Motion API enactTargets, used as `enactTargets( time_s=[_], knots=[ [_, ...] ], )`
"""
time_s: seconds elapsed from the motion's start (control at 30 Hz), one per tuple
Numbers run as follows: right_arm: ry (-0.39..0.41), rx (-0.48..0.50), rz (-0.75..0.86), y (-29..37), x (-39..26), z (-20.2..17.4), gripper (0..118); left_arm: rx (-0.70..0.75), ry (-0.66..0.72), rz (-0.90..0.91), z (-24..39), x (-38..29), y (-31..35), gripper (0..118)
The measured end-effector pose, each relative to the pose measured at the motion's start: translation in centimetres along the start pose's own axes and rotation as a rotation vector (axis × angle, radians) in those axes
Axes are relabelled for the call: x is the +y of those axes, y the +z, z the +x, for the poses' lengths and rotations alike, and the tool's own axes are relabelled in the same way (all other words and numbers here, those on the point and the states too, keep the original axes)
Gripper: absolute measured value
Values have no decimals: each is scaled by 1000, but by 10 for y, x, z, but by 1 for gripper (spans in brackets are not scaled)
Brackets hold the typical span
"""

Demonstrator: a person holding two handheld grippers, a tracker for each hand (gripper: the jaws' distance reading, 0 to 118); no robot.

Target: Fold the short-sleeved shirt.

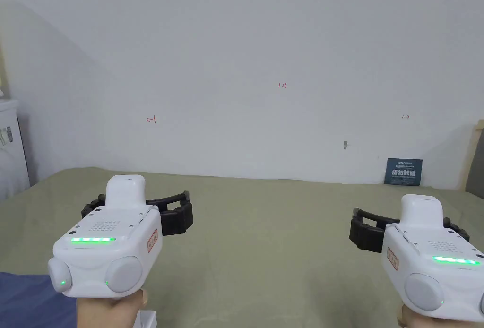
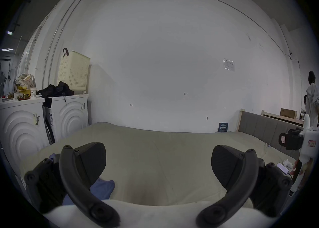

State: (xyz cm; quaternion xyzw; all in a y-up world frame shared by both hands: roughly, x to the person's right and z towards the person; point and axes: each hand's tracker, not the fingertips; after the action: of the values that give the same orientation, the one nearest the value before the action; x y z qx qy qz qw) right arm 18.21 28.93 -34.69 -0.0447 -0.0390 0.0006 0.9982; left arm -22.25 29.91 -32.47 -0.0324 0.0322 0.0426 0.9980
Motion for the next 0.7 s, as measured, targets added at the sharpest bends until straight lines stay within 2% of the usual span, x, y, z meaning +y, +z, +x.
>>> enactTargets(
  time_s=[0.27,0.7],
  knots=[
    [-31,-34,-5,-1,-3,6,118,15,-22,15,4,4,4,118],
    [0,-34,-13,-3,-3,2,118,0,-38,10,7,6,2,118]
  ],
)
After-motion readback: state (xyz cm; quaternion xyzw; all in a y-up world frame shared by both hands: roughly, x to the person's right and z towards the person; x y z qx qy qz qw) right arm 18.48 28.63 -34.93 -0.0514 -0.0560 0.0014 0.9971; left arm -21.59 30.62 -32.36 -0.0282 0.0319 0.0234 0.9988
